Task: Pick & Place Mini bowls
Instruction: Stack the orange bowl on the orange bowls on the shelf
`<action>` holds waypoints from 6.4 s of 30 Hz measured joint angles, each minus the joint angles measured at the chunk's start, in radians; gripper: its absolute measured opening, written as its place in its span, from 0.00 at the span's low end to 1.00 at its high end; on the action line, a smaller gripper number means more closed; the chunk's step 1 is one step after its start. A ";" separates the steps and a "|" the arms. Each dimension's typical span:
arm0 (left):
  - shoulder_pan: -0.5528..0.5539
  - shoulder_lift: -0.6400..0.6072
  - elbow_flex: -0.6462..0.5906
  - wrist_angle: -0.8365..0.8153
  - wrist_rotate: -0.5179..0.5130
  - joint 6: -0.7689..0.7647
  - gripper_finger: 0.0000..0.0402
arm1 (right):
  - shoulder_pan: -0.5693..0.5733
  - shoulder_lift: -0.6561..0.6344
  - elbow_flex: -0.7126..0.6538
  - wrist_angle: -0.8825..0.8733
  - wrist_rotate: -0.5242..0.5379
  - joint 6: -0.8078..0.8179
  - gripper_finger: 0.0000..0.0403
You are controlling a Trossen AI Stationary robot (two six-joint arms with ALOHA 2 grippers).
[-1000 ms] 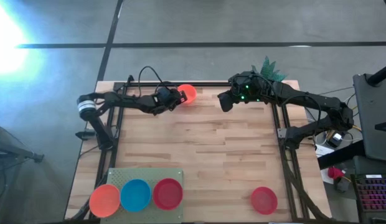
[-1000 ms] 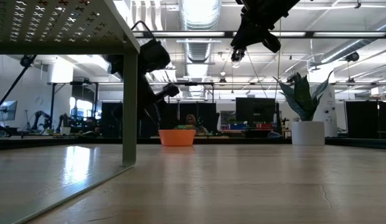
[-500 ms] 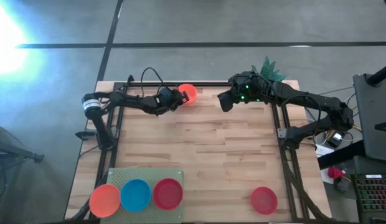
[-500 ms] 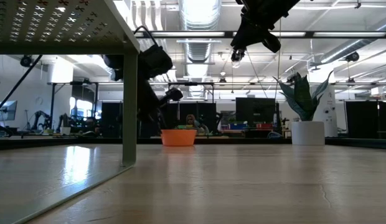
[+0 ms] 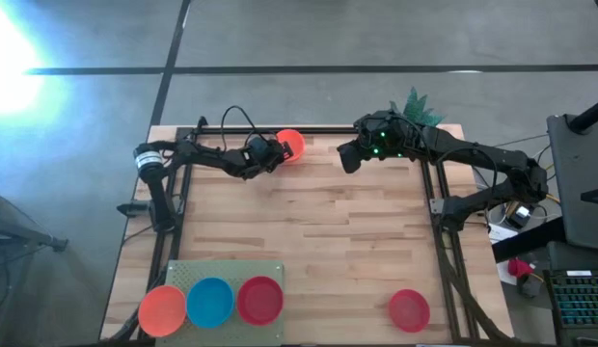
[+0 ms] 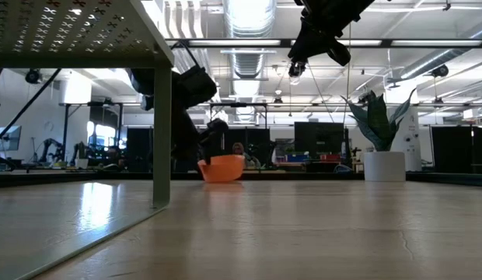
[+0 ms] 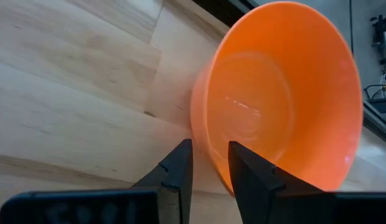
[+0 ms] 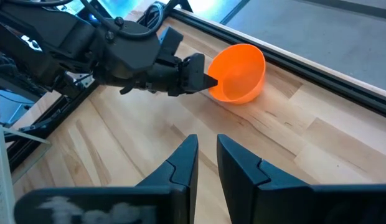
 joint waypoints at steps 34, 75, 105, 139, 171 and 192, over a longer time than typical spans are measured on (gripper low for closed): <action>-0.013 -0.330 0.000 -0.219 0.065 0.253 0.00 | 0.000 0.000 0.000 -0.002 -0.004 -0.055 0.14; -0.023 -1.104 0.313 -1.596 0.735 1.127 0.00 | 0.029 -0.001 0.000 -0.003 -0.087 -0.063 0.14; -0.033 -0.949 0.321 -1.651 0.835 1.300 0.00 | 0.029 -0.001 -0.002 -0.002 -0.105 -0.089 0.14; -0.618 -0.738 0.548 -1.581 0.689 0.999 0.00 | 0.029 -0.001 -0.002 -0.003 -0.113 -0.186 0.14; -1.386 -0.573 0.540 -1.587 0.530 0.369 0.00 | 0.029 -0.002 -0.002 0.006 -0.349 -0.243 0.14; -1.409 -0.512 0.540 -1.547 0.576 0.376 0.02 | 0.029 -0.003 -0.002 0.008 -0.348 -0.235 0.14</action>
